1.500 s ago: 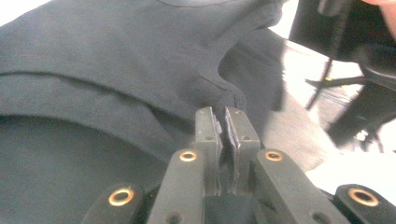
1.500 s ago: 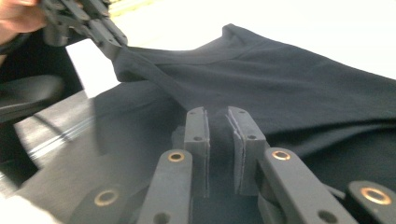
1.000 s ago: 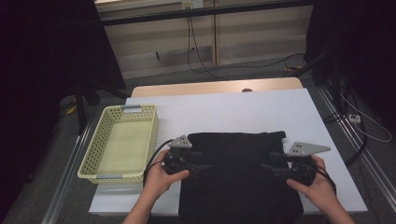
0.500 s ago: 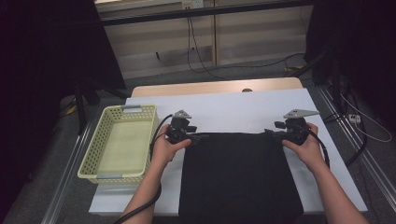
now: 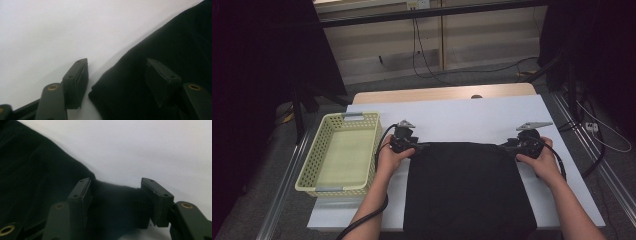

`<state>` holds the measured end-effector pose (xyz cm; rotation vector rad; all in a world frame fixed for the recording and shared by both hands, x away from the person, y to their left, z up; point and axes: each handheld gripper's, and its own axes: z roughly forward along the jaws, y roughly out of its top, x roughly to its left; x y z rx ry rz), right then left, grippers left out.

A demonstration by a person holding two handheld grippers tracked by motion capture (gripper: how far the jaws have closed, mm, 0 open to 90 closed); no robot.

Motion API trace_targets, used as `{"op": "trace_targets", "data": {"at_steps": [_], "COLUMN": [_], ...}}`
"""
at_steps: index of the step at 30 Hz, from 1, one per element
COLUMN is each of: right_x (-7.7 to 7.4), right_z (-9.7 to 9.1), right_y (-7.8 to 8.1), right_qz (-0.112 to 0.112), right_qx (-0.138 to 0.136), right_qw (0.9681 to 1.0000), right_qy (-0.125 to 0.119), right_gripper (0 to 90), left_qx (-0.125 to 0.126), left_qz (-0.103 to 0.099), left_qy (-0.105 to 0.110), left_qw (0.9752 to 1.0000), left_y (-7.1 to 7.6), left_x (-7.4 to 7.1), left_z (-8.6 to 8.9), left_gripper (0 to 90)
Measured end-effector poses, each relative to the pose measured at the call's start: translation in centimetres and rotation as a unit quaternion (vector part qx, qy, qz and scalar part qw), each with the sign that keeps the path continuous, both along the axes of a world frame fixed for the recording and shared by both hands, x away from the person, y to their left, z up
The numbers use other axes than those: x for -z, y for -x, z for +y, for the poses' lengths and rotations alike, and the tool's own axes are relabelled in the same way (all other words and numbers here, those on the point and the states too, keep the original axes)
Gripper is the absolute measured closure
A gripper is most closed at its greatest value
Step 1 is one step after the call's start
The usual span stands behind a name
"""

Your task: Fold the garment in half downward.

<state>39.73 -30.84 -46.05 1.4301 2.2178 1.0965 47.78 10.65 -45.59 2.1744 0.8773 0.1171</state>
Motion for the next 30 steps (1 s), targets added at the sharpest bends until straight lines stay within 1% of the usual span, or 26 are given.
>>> {"op": "trace_targets", "data": {"at_steps": [1, 3, 4, 7, 10, 11, 13, 15, 16, 17, 19, 20, 21, 22, 25, 26, 27, 28, 30], "right_x": [0.0, -0.1, -0.1, 0.0, 0.0, 0.0, -0.1, -0.2, -0.4, -0.5, -1.0, -1.3, -1.7, -2.2, -3.5, -3.9, -4.3, -4.7, -5.3], "right_z": [0.0, 0.2, 0.3, 0.3, 0.2, 0.2, 0.3, 0.4, 0.4, 0.3, -0.1, -0.3, -0.5, -0.6, -0.6, -0.6, -0.6, -0.6, -0.7], "right_y": [0.2, 0.6, 0.8, 1.1, 1.3, 1.3, 1.4, 1.5, 1.5, 1.5, 1.4, 1.3, 1.3, 1.2, 1.0, 0.9, 0.8, 0.7, 0.4], "right_qz": [0.002, 0.001, 0.001, 0.004, 0.016, 0.022, 0.026, 0.025, 0.021, 0.018, 0.004, -0.005, -0.013, -0.016, -0.035, -0.045, -0.054, -0.062, -0.073], "right_qx": [-0.002, -0.013, -0.015, -0.02, -0.022, -0.025, -0.023, -0.026, -0.025, -0.02, -0.005, 0.002, 0.007, 0.009, 0.012, 0.016, 0.021, 0.027, 0.037], "right_qw": [1.0, 0.9999, 0.9999, 0.9997, 0.9992, 0.9988, 0.9987, 0.9989, 0.9991, 0.9992, 0.9991, 0.999, 0.9989, 0.9989, 0.9984, 0.9981, 0.9975, 0.9968, 0.9952], "right_qy": [0.0, 0.004, 0.001, -0.012, -0.03, -0.036, -0.036, -0.03, -0.026, -0.03, -0.042, -0.044, -0.045, -0.043, -0.043, -0.04, -0.04, -0.043, -0.053], "right_gripper": [43.9, 46.2, 48.8, 57.8, 68.7, 70.7, 73.2, 74.5, 75.1, 75.7, 76.6, 76.9, 77.3, 77.5, 77.9, 78.0, 78.1, 78.1, 78.0], "left_qx": [0.003, -0.001, 0.003, 0.007, 0.007, 0.007, 0.007, 0.005, 0.002, -0.001, -0.005, -0.011, -0.014, -0.017, -0.023, -0.026, -0.028, -0.032, -0.032], "left_qz": [0.003, 0.009, 0.013, 0.018, 0.034, 0.038, 0.052, 0.064, 0.067, 0.064, 0.048, 0.041, 0.036, 0.029, 0.007, -0.002, -0.006, -0.009, -0.015], "left_qy": [0.0, 0.005, 0.004, 0.001, 0.003, 0.002, 0.002, -0.002, -0.005, -0.005, -0.002, 0.002, 0.006, 0.008, 0.01, 0.01, 0.014, 0.021, 0.019], "left_qw": [1.0, 0.9999, 0.9999, 0.9998, 0.9994, 0.9992, 0.9986, 0.9979, 0.9978, 0.9979, 0.9988, 0.9991, 0.9992, 0.9994, 0.9997, 0.9996, 0.9995, 0.9992, 0.9992], "left_y": [0.1, 0.3, 0.4, 0.7, 0.9, 1.0, 1.2, 1.3, 1.3, 1.3, 1.2, 1.2, 1.1, 1.0, 0.9, 0.8, 0.7, 0.6, 0.4], "left_x": [0.0, -0.1, -0.1, -0.2, -0.3, -0.3, -0.4, -0.6, -0.8, -1.1, -2.1, -2.7, -3.3, -3.9, -5.5, -6.0, -6.5, -6.9, -7.4], "left_z": [0.2, 0.5, 0.6, 1.0, 1.2, 1.3, 1.2, 1.2, 1.2, 1.2, 1.5, 1.7, 1.9, 2.0, 2.2, 2.3, 2.4, 2.4, 2.3], "left_gripper": [38.8, 44.1, 47.2, 57.7, 68.9, 71.9, 78.4, 81.1, 81.8, 82.3, 82.9, 83.0, 83.2, 83.3, 83.6, 83.6, 83.6, 83.6, 83.5]}}
